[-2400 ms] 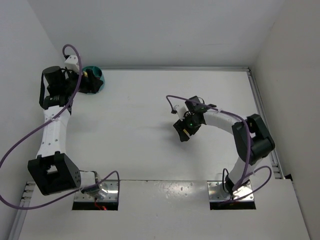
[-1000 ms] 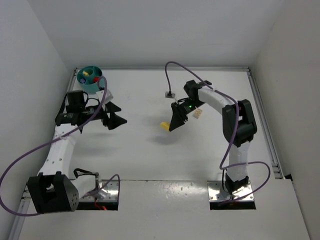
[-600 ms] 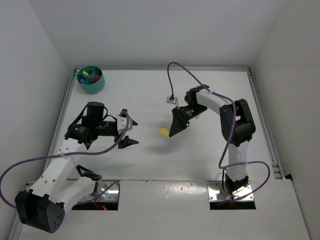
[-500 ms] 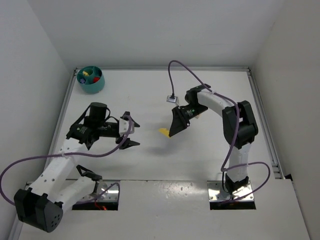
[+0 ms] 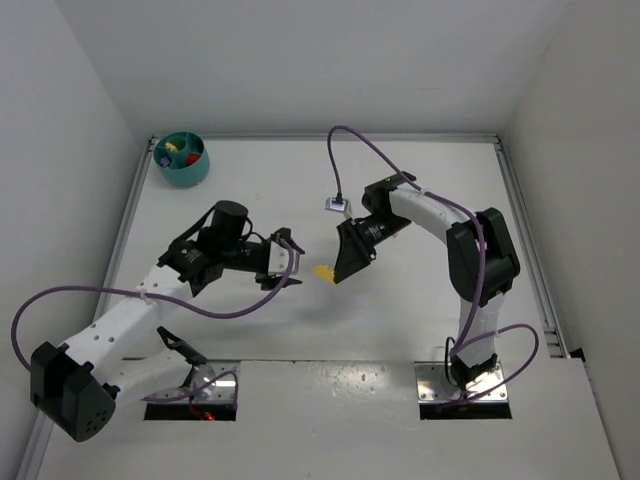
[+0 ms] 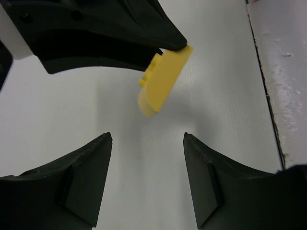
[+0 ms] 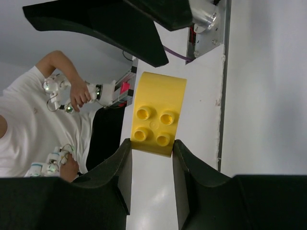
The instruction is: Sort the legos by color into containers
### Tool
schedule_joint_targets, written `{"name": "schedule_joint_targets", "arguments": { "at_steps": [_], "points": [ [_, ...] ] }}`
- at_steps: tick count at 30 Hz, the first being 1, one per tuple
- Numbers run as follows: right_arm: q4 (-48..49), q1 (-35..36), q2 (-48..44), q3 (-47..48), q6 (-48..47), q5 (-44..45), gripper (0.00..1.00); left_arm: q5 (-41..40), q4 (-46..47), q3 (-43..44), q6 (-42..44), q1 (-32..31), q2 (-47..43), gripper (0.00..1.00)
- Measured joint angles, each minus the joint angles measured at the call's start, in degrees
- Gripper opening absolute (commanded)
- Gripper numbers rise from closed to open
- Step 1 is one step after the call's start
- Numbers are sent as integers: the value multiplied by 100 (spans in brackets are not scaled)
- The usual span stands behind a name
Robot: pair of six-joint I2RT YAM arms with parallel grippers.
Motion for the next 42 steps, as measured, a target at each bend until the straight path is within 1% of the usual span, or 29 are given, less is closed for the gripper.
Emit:
{"name": "schedule_joint_targets", "arguments": {
  "at_steps": [7, 14, 21, 31, 35, 42],
  "points": [
    [-2, 72, 0, -15, 15, -2, 0, -289, 575, 0, -199, -415, -175, 67],
    [-2, 111, 0, -15, 39, -2, 0, -420, 699, 0, -258, -813, -160, 67],
    [-2, 155, 0, -15, 42, -2, 0, -564, 713, 0, -269, -966, -114, 66],
    [-2, 155, 0, -13, 175, -2, 0, -1290, 671, 0, 133, -1449, 46, 66],
    [-2, 155, 0, -11, 232, 0, 0, -1519, 595, 2, 297, -1561, 151, 61],
    [0, 155, 2, 24, 483, 61, 0, -1845, 507, 157, 527, -1744, 317, 60]
  ]
}}
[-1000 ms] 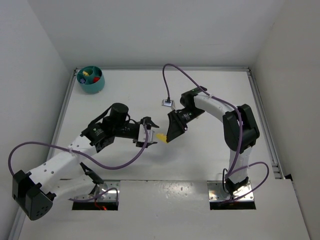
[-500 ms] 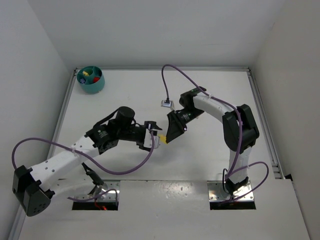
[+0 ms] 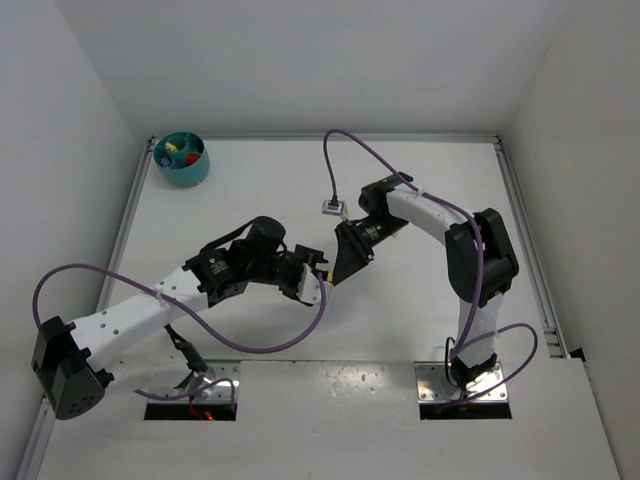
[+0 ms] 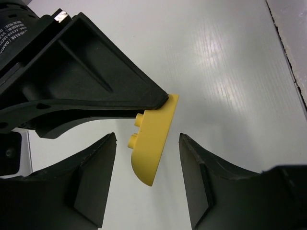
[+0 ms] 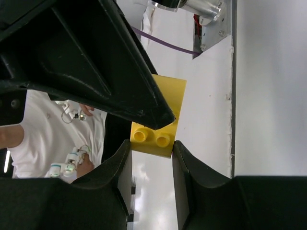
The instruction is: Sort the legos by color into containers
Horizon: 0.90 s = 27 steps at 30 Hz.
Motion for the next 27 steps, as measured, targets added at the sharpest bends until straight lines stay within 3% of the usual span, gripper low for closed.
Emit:
{"name": "schedule_joint_targets", "arguments": {
  "at_steps": [6, 19, 27],
  "points": [
    [195, 0, 0, 0, 494, 120, 0, -219, -74, 146, 133, -170, 90, 60],
    [942, 0, 0, -37, 1510, 426, 0, -533, -190, 306, 190, -356, 310, 49],
    [1156, 0, 0, -87, 1775, 452, 0, -675, -245, 306, 188, -393, 313, 49]
  ]
}}
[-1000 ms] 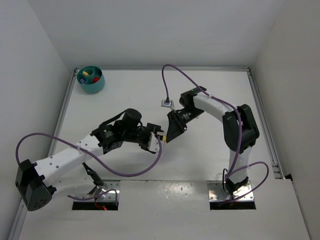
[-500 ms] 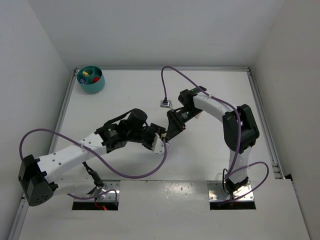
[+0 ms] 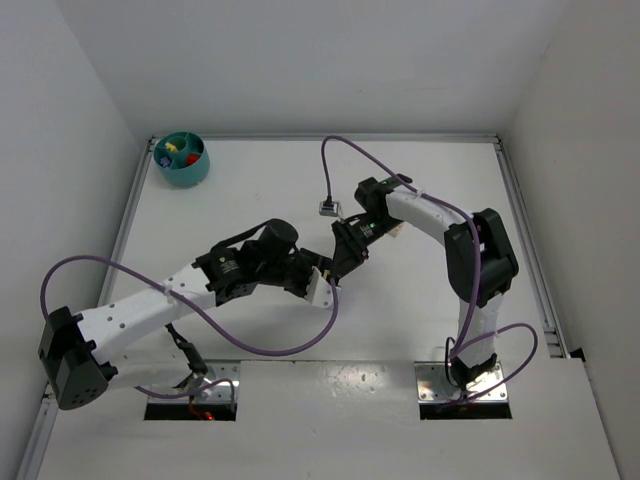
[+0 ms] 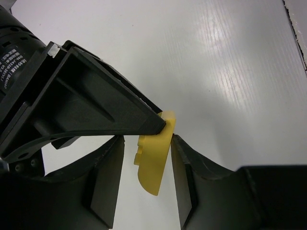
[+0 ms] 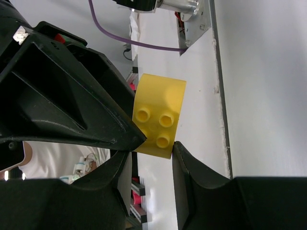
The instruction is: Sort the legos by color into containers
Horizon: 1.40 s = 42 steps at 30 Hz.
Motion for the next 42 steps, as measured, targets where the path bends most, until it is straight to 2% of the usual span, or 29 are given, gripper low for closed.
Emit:
{"name": "schedule_joint_targets", "arguments": {
  "at_steps": [7, 11, 15, 18, 19, 20, 21, 24, 25, 26, 28, 30, 33, 36, 39, 42],
  "points": [
    [46, 0, -2, -42, 33, 0, 0, -96, 2, -13, -24, -37, 76, 49],
    [90, 0, -4, -44, 35, 13, 0, -151, -4, -87, -24, -37, 118, 40],
    [111, 0, -4, -52, 55, 37, 0, -199, 7, -103, -26, -50, 120, 26],
    [144, -2, -9, -74, 118, 59, 0, -234, 13, -116, -44, -70, 122, 26],
    [170, 0, -13, -87, 157, 61, 0, -232, 9, -118, -52, -70, 122, 24],
    [195, 0, -17, -103, 181, 59, 8, -232, 4, -118, -70, -70, 122, 21],
    [238, 0, -37, -131, 223, 57, 26, -229, 0, -118, -98, -70, 122, 18],
    [317, -15, -85, -164, 317, 66, 40, -227, 4, -111, -229, -50, 122, 12],
    [334, -35, -109, -166, 337, 85, 50, -219, 9, -107, -304, -13, 122, 10],
    [350, -52, -153, -155, 345, 133, 53, -190, -7, -96, -409, 31, 122, 10],
    [243, -144, -232, 33, 302, 323, 64, -133, -92, -74, -684, 271, 116, 6],
    [133, -297, -258, 511, 269, 507, 70, -39, -170, -74, -1003, 693, 68, 6],
    [111, -581, -323, 1320, 254, 780, 72, 140, -142, -98, -1602, 1631, -205, 4],
    [323, -828, -570, 1696, 422, 1043, 72, 162, 203, -186, -2282, 2597, -651, 2],
    [857, -970, -922, 1526, 793, 1298, 72, 35, 852, -227, -2990, 3473, -828, 2],
    [1316, -1005, -1187, 1062, 1143, 1408, 72, -131, 1609, -149, -3692, 4356, -468, 2]
  ]
}}
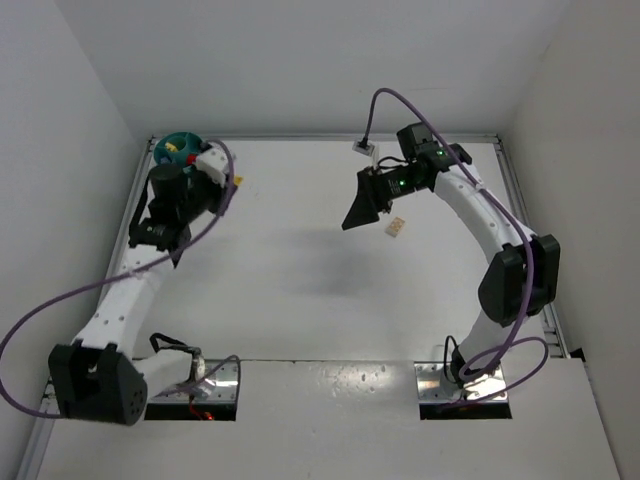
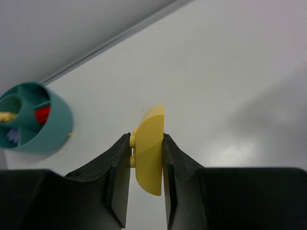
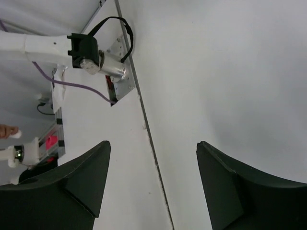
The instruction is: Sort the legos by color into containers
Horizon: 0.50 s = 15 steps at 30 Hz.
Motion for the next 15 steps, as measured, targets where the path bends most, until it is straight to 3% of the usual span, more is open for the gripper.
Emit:
{"name": "schedule_joint_targets", "arguments": {
  "at_steps": [4, 8, 15],
  "points": [
    [234, -7, -7, -378, 232, 107, 72, -334, 841, 584, -935, 1010, 1246, 2],
    [330, -28, -4, -420, 278, 192, 72, -728, 1239, 1904, -1910, 1714, 2903, 2],
    [372, -33, 20, -428, 313, 214, 72, -1285, 1792, 3644, -2745, 2118, 4675, 0]
  ]
}}
